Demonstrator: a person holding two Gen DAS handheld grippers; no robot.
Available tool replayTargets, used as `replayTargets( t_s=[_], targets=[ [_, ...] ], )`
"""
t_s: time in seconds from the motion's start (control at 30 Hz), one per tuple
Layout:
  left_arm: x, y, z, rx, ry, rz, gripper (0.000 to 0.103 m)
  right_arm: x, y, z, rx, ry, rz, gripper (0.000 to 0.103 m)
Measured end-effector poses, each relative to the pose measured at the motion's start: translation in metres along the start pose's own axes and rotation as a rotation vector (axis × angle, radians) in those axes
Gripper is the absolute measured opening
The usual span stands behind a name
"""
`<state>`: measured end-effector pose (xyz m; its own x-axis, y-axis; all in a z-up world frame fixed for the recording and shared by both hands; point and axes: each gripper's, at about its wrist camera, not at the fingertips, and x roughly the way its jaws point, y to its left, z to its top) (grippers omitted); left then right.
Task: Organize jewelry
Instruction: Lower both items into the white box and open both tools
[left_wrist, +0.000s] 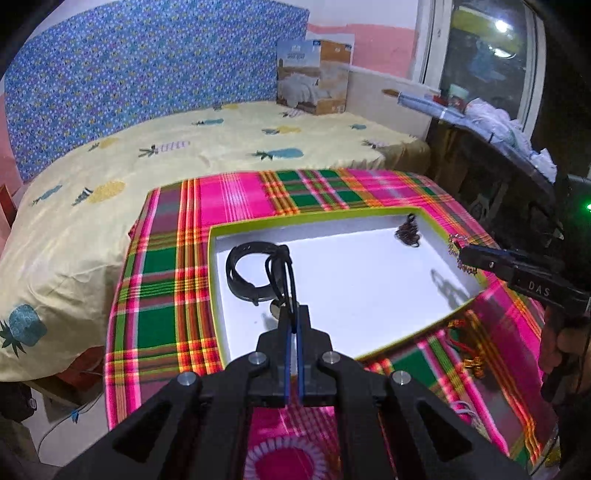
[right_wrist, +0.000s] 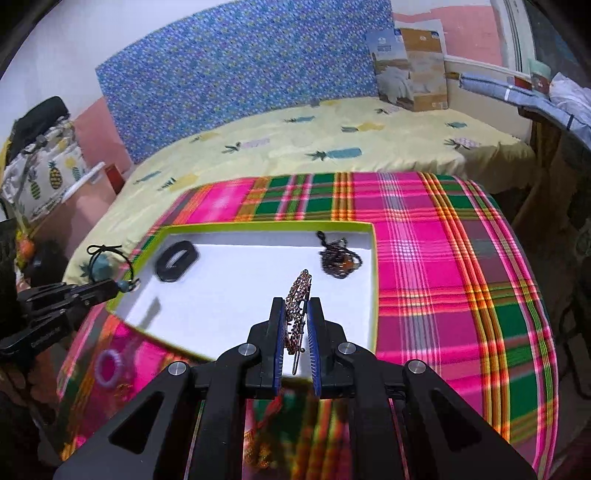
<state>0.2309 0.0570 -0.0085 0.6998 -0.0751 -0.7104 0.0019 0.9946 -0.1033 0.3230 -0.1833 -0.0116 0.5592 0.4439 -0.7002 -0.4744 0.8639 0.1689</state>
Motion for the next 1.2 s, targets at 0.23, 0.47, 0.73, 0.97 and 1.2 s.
replayTargets(
  t_s=[0.23,0.47,0.73,0.97,1.2],
  targets=[
    [0.021,0.005,-0.002,-0.004,0.055,0.008,0.002,0.029,-0.015,0.003,-0.004,0.058,-0.052,0.012],
    [0.031,0.005,-0.002,-0.001,0.086,0.017,0.002,0.037,-0.015,0.006,-0.017,0.080,-0.069,0.012],
    [0.025,0.003,-0.002,0.011,0.070,0.035,0.005,0.033,-0.010,0.005,-0.029,0.091,-0.077,0.018],
    [0.002,0.001,-0.008,-0.008,0.029,-0.005,0.022,0.006,-0.001,-0.001,-0.031,0.052,-0.061,0.025],
    [-0.029,-0.003,-0.023,-0.031,-0.010,-0.004,0.028,-0.037,0.013,-0.021,-0.033,0.007,-0.046,0.025]
  ],
)
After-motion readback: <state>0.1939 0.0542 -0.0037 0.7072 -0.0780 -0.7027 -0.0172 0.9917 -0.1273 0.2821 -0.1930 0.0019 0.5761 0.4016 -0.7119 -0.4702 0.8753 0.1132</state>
